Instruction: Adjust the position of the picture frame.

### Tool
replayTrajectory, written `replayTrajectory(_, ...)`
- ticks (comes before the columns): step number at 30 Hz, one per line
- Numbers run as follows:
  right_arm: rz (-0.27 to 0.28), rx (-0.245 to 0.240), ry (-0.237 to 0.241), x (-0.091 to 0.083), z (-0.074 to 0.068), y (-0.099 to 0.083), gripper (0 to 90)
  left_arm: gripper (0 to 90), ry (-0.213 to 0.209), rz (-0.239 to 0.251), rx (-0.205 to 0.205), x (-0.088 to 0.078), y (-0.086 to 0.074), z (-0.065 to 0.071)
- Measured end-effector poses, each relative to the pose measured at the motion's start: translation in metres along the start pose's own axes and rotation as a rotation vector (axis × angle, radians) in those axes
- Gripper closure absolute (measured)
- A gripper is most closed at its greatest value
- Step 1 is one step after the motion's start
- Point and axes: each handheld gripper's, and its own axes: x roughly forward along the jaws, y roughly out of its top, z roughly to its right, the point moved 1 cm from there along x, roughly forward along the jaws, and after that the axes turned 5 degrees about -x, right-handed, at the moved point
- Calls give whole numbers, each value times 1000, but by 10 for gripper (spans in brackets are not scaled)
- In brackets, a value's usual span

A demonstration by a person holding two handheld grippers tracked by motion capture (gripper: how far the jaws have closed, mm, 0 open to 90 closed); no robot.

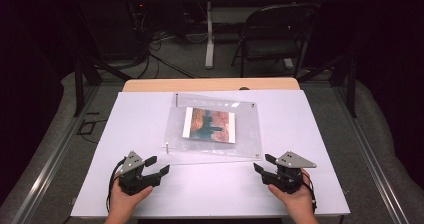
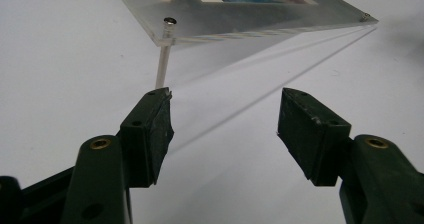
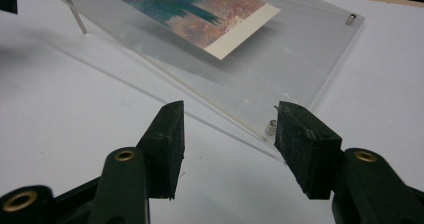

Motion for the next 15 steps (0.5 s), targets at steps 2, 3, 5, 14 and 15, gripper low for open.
replayTrajectory(2, 13, 15, 1, -1, 1, 1, 451, 381, 0, 8, -10, 1, 1, -1)
replayTrajectory(3, 19, 22, 2, -1, 2, 1, 451, 382, 5, 9, -16, 1, 2, -3)
replayTrajectory(5, 27, 30, 3, -1, 3, 1, 454, 386, 20, 17, -27, 4, 4, -7)
replayTrajectory(14, 29, 28, 22, 0, 2, 4, 442, 424, 26, -11, -67, 12, 14, -16)
replayTrajectory(15, 32, 28, 21, 0, 2, 4, 441, 428, 24, -17, -65, 13, 14, -17)
